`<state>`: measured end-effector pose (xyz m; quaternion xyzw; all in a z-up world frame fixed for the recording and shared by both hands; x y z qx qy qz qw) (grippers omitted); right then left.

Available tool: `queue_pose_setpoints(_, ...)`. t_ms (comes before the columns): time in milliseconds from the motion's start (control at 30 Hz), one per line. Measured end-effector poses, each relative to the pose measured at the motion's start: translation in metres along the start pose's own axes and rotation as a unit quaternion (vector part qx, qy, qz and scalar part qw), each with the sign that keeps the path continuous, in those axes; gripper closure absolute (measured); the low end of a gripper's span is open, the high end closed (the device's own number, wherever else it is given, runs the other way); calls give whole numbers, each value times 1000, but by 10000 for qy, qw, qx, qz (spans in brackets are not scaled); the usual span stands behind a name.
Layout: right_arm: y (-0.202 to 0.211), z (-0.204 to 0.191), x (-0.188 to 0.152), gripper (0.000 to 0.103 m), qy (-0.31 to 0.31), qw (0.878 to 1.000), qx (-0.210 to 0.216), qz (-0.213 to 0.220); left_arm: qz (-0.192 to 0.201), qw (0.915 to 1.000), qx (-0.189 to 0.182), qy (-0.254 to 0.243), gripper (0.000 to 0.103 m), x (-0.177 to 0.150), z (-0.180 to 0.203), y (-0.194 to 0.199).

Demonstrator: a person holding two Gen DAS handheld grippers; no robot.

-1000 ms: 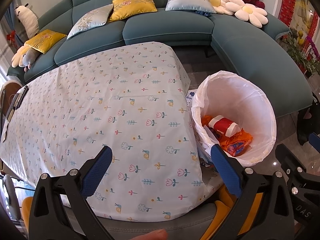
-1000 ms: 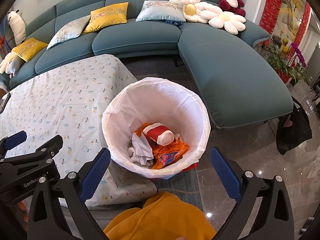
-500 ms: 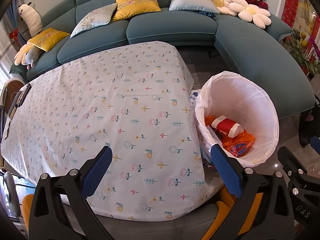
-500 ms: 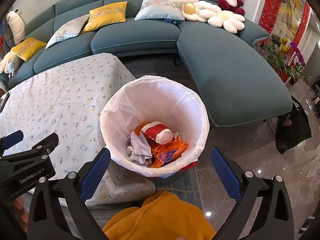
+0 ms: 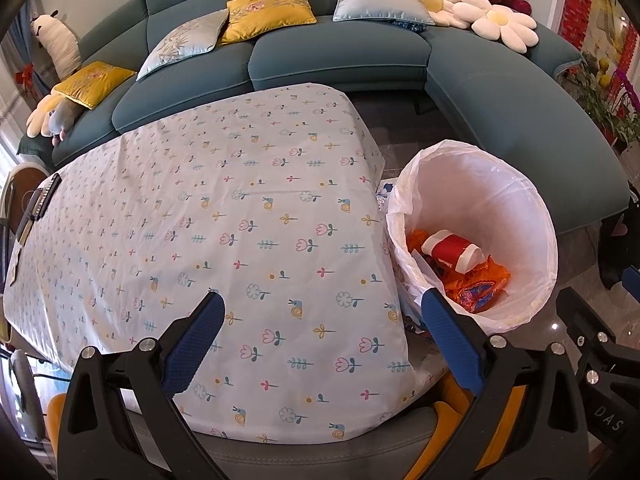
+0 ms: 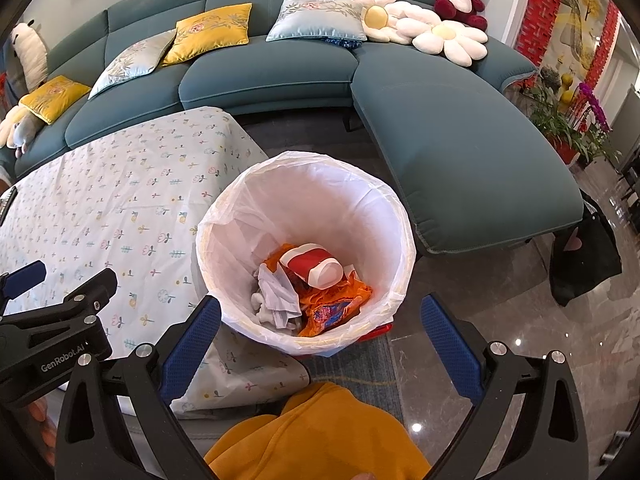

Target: Collect trash

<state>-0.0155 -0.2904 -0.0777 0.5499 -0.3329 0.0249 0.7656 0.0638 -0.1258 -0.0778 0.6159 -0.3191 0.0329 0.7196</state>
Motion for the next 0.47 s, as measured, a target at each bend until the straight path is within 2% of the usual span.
queue_pose_setpoints(200, 0, 1, 0, 7, -15, 10000, -27, -1, -20, 10000, -5, -56, 9, 0, 3, -1)
queue_pose_setpoints(467, -2, 7, -1, 7, -83, 9999, -83, -26, -46, 9996, -198, -189, 9, -2, 10, -4)
Point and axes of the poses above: each gripper's, at about its wrist camera, not at the fingertips, and y roughly against the way its jaws point, z to its right, x to its top, the point moved 5 cm from there along -y, roughly the way its jaws point, and after that the axes turned 8 degrees about -x, right-handed, at the moved point
